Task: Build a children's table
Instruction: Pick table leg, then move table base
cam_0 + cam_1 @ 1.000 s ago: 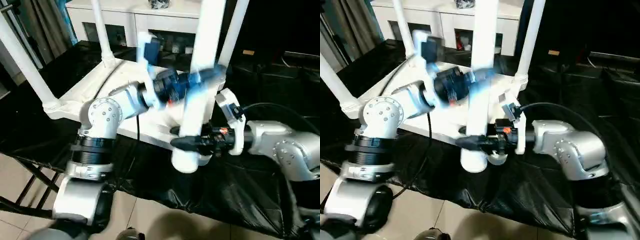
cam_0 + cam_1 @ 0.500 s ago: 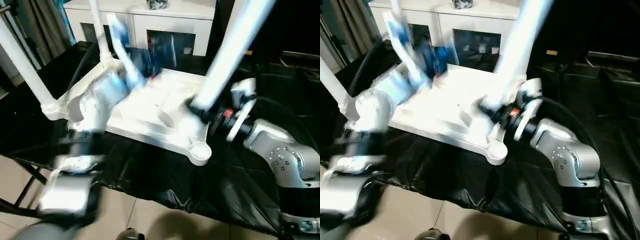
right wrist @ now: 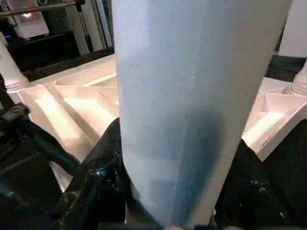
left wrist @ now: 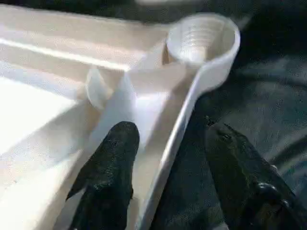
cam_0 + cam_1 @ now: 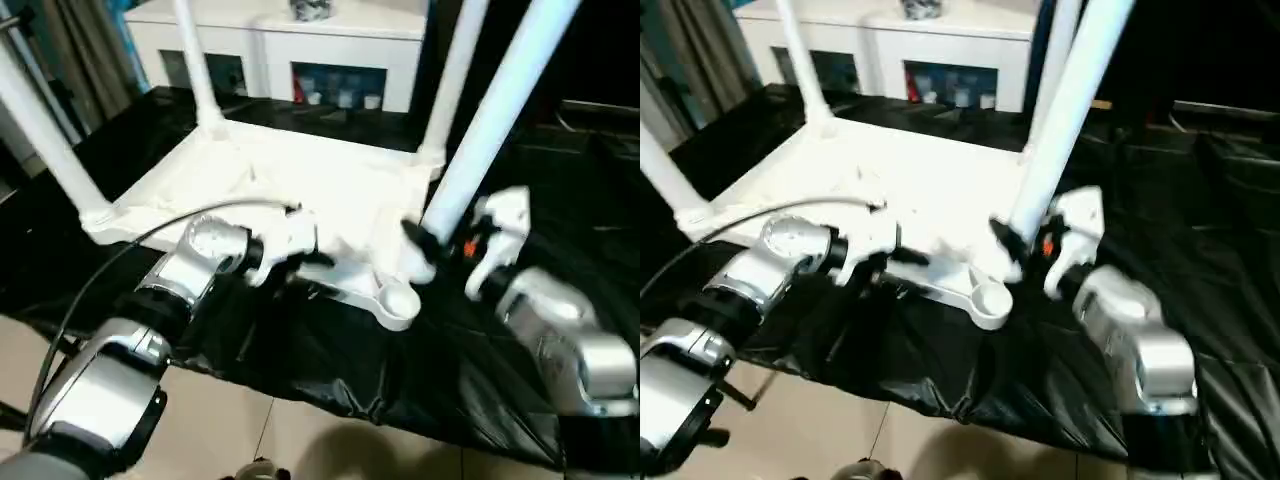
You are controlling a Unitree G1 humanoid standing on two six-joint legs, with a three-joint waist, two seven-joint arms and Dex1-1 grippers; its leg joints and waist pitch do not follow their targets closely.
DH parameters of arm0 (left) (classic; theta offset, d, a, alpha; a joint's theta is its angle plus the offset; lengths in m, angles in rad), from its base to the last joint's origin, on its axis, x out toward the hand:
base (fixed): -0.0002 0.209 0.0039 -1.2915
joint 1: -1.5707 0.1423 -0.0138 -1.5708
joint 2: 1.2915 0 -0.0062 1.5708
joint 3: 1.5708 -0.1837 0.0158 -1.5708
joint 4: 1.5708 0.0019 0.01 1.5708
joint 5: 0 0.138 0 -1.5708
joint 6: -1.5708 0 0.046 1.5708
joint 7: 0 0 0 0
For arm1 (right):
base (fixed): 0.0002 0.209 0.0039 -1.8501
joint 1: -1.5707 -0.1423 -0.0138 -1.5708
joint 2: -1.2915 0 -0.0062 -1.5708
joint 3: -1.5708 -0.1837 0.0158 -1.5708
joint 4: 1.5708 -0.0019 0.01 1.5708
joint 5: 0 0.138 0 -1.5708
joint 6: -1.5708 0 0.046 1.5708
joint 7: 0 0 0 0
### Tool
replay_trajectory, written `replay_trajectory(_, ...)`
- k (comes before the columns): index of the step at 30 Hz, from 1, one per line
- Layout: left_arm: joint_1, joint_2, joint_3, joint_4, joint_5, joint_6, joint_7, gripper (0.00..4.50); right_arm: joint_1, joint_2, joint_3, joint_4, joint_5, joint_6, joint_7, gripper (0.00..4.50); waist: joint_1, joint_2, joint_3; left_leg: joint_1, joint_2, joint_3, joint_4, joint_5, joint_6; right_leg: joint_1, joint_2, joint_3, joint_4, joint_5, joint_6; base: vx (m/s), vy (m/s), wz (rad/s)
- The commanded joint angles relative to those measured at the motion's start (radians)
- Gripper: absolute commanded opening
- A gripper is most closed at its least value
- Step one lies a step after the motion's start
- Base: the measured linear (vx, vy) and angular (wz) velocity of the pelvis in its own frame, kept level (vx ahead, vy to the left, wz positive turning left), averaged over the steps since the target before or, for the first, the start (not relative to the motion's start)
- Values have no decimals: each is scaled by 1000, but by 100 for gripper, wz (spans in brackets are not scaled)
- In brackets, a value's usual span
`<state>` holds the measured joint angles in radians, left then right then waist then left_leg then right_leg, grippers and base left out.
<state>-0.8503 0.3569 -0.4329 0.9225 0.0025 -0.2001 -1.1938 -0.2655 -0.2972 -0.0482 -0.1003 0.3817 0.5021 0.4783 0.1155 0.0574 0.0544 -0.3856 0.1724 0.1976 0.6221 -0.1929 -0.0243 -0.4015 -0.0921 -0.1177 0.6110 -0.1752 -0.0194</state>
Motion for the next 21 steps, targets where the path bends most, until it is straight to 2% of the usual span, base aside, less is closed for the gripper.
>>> replay_trajectory(1, -46, -5, -25, 82, 61, -63, 17, 198, 7, 0, 3, -40, -9, -12, 2, 188, -6, 2, -79, 23, 61, -41, -81, -212, -18, 57, -84, 66, -80, -210, -144, 0, 0, 0)
replay_trajectory(3, -55, -8, -37, 107, 85, -80, 42, 174, 9, -1, 3, -43, -12, -15, 2, 188, -8, 2, -80, 21, 62, -43, -81, -211, -16, 61, -86, 66, -77, -197, -151, 0, 0, 0)
replay_trajectory(5, -72, -19, -37, 158, 114, -117, 66, 163, 14, -3, 3, -49, -14, -17, 2, 188, -9, 8, -81, 22, 63, -43, -79, -202, -10, 59, -86, 66, -75, -178, -165, 0, 0, 0)
replay_trajectory(7, -91, -34, -32, 216, 128, -140, 78, 137, 21, -8, 4, -58, -11, -15, -1, 188, -13, 7, -82, 20, 59, -41, -76, -199, -1, 64, -84, 65, -77, -163, -173, 0, 0, 0)
replay_trajectory(9, -97, -39, -32, 233, 132, -144, 87, 123, 24, -11, 6, -63, -11, -13, 1, 188, -14, 13, -82, 19, 59, -41, -75, -195, 9, 64, -84, 65, -78, -158, -179, 0, 0, 0)
replay_trajectory(10, -110, -44, -39, 272, 150, -162, 93, 115, 31, -15, 11, -71, -14, -12, 1, 188, -17, 10, -81, 18, 57, -40, -74, -195, 16, 63, -82, 63, -80, -163, -180, 0, 0, 0)
replay_trajectory(11, -114, -46, -40, 282, 154, -166, 94, 103, 33, -15, 11, -74, -14, -12, 1, 188, -16, 11, -82, 18, 58, -41, -74, -195, 18, 65, -84, 63, -79, -178, -179, 0, 0, 0)
replay_trajectory(12, -116, -49, -37, 291, 155, -167, 88, 103, 34, -15, 11, -75, -15, -12, 1, 188, -16, 18, -82, 19, 58, -41, -73, -194, 19, 64, -85, 63, -80, -184, -178, 0, 0, 0)
replay_trajectory(14, -122, -55, -25, 306, 153, -157, 72, 83, 36, -15, 8, -79, -15, -10, -1, 188, -19, 15, -80, 20, 59, -41, -75, -197, 25, 62, -83, 62, -83, -203, -176, 0, 0, 0)
replay_trajectory(15, -124, -56, -25, 311, 157, -156, 67, 75, 36, -15, 8, -79, -14, -10, -1, 188, -21, 15, -80, 19, 59, -41, -74, -198, 27, 63, -84, 63, -83, -209, -177, 0, 0, 0)
replay_trajectory(16, -126, -57, -21, 315, 155, -147, 55, 75, 37, -16, 7, -80, -14, -10, 0, 188, -21, 22, -81, 19, 59, -41, -74, -198, 27, 63, -85, 63, -83, -210, -178, 0, 0, 0)
replay_trajectory(17, -130, -60, -14, 323, 153, -134, 39, 70, 38, -17, 7, -81, -13, -9, 1, 188, -24, 19, -81, 18, 59, -41, -74, -194, 29, 64, -84, 62, -83, -206, -179, 0, 0, 0)
replay_trajectory(21, -141, -71, 18, 345, 123, -12, -62, 43, 37, -26, 16, -81, -13, -8, 12, 188, -27, 17, -83, 17, 58, -40, -72, -173, 39, 65, -85, 62, -79, -173, -195, 0, 0, 0)
